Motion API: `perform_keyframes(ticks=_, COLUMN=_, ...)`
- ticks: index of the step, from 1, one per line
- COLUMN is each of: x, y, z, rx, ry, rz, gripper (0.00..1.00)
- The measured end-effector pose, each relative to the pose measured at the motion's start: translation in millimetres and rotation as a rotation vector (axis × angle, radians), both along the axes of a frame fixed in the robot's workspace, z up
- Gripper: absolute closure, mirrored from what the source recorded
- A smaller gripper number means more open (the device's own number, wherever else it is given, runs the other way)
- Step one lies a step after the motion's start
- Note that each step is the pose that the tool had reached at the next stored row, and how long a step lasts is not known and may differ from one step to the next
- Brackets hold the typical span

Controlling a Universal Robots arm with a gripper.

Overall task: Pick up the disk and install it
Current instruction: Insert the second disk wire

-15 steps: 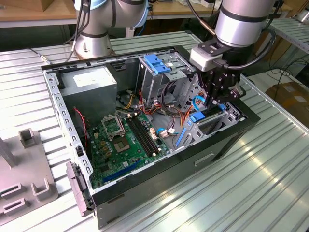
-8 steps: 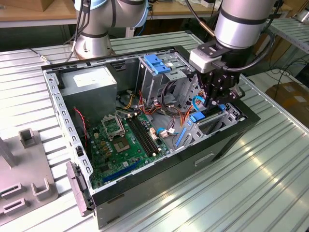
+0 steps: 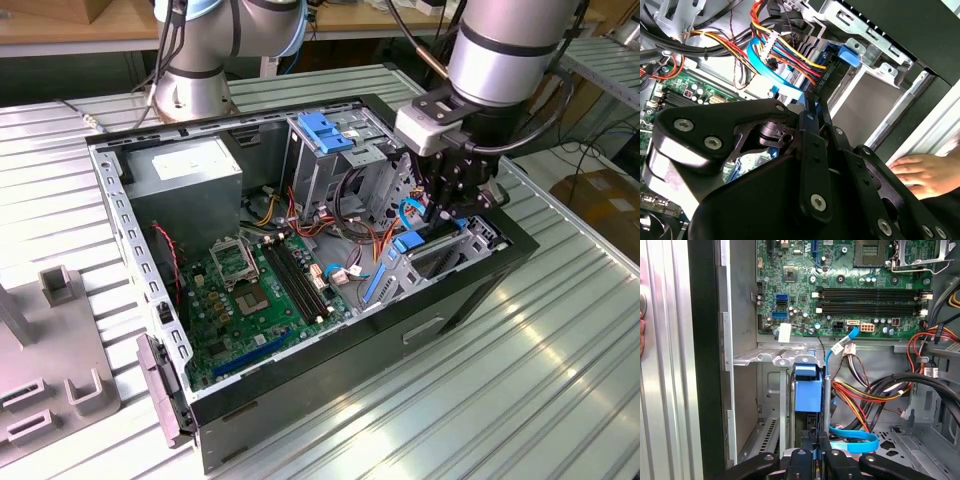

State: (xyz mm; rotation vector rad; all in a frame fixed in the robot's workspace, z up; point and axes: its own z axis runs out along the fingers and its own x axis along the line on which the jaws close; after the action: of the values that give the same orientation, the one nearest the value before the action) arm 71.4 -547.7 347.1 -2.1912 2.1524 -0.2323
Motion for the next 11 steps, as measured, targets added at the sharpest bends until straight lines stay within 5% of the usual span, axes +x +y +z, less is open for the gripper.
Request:
perform_keyframes(ticks=2, x=-0.1, y=-1.7, z=0.0, rx=0.0136, ry=-0.0003, rz=0.0, gripper=0.84)
perform_keyframes(ticks=4, x=-0.2, y=-3.6, z=-0.2, rx=0.0376, ry=-0.0005, rz=0.0, gripper=0.84)
perform_keyframes(ticks=8, x=-0.2, y=-6.8, z=-0.4, rx=0.0725, ry=-0.0008, rz=0.0, gripper=0.84)
perform_keyframes(ticks=11, x=-0.3, y=-11.0, z=-0.9, rx=0.0833, ry=-0.0008, rz=-0.001, gripper=0.84)
